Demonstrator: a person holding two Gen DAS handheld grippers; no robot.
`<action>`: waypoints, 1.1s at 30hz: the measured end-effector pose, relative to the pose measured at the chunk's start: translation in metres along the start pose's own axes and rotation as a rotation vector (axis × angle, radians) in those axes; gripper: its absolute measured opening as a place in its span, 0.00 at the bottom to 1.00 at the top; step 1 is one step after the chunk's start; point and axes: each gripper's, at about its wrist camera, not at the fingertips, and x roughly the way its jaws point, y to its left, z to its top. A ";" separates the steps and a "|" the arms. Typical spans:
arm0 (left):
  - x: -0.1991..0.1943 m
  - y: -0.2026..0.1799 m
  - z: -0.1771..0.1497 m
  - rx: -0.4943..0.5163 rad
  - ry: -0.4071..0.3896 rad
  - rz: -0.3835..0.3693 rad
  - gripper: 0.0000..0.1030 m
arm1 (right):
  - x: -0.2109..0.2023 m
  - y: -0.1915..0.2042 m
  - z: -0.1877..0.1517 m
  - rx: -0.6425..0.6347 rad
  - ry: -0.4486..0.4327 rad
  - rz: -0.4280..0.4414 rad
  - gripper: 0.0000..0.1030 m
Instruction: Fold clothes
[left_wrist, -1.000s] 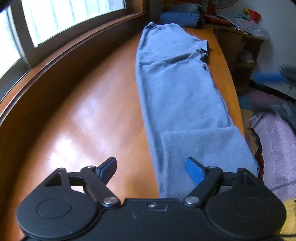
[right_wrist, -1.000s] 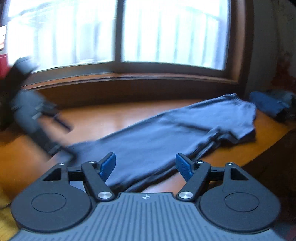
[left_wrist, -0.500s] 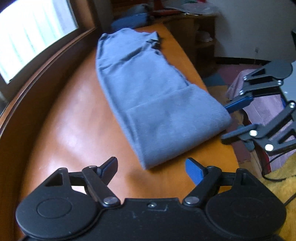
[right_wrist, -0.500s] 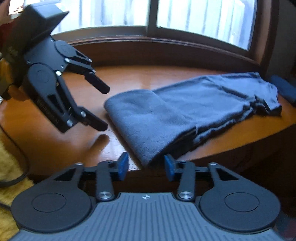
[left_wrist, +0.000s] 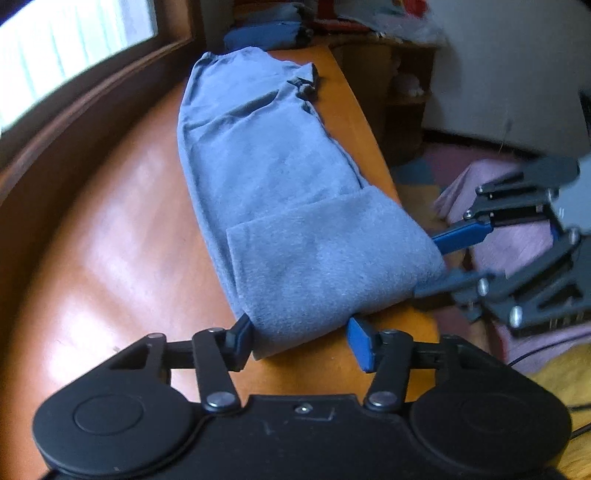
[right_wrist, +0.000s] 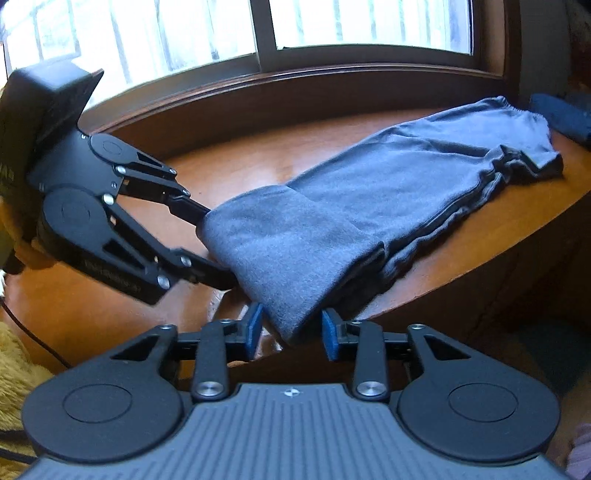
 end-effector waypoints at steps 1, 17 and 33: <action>-0.001 0.005 0.001 -0.031 -0.005 -0.025 0.47 | -0.005 0.004 -0.002 -0.034 -0.015 -0.030 0.63; -0.025 0.001 0.010 0.056 -0.080 0.009 0.50 | 0.024 0.030 0.004 -0.518 -0.063 -0.153 0.35; 0.018 0.016 0.045 0.365 -0.079 -0.105 0.34 | -0.003 -0.036 0.042 -0.261 -0.099 0.021 0.77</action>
